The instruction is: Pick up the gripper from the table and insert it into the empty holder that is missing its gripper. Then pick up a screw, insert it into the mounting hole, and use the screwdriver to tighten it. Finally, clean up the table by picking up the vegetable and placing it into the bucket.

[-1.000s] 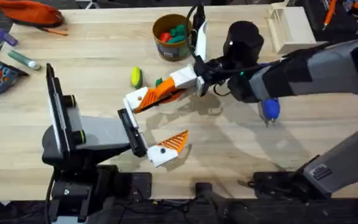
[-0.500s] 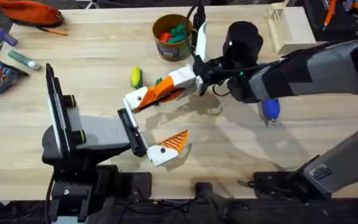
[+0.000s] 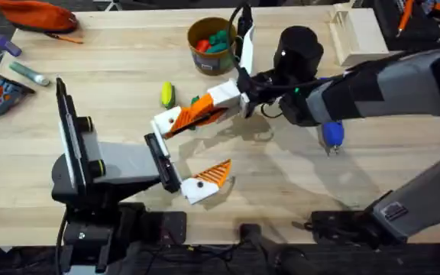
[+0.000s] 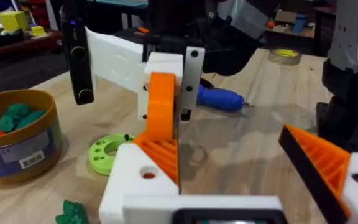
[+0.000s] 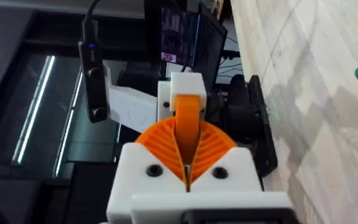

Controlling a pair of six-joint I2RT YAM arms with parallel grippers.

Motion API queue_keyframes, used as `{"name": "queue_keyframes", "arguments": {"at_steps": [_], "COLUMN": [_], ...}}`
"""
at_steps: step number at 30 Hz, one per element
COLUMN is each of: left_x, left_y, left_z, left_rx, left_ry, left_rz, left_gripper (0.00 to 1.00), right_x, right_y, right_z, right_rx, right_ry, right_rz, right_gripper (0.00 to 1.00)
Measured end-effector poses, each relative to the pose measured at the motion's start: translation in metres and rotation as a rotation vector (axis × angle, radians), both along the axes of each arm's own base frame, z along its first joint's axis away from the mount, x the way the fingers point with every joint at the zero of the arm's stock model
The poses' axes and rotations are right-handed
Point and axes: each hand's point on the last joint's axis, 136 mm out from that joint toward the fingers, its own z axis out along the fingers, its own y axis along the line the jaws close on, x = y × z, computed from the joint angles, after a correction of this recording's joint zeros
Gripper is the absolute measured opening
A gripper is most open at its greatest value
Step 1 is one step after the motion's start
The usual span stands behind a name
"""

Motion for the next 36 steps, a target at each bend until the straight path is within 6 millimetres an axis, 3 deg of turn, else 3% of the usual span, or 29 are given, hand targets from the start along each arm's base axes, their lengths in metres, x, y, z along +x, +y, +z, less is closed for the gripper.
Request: {"name": "queue_keyframes", "arguments": {"at_steps": [36], "left_x": [0.0006], "left_y": [0.0003], "left_z": [0.0000], "left_rx": [0.000], "left_ry": [0.000], "left_rz": [0.004], "left_gripper": [0.985], "right_x": [0.0011], "right_y": [0.0007], "right_z": [-0.0002], "right_rx": [-0.019], "right_ry": [0.053], "right_rz": [-0.008], "right_gripper": [0.008]}}
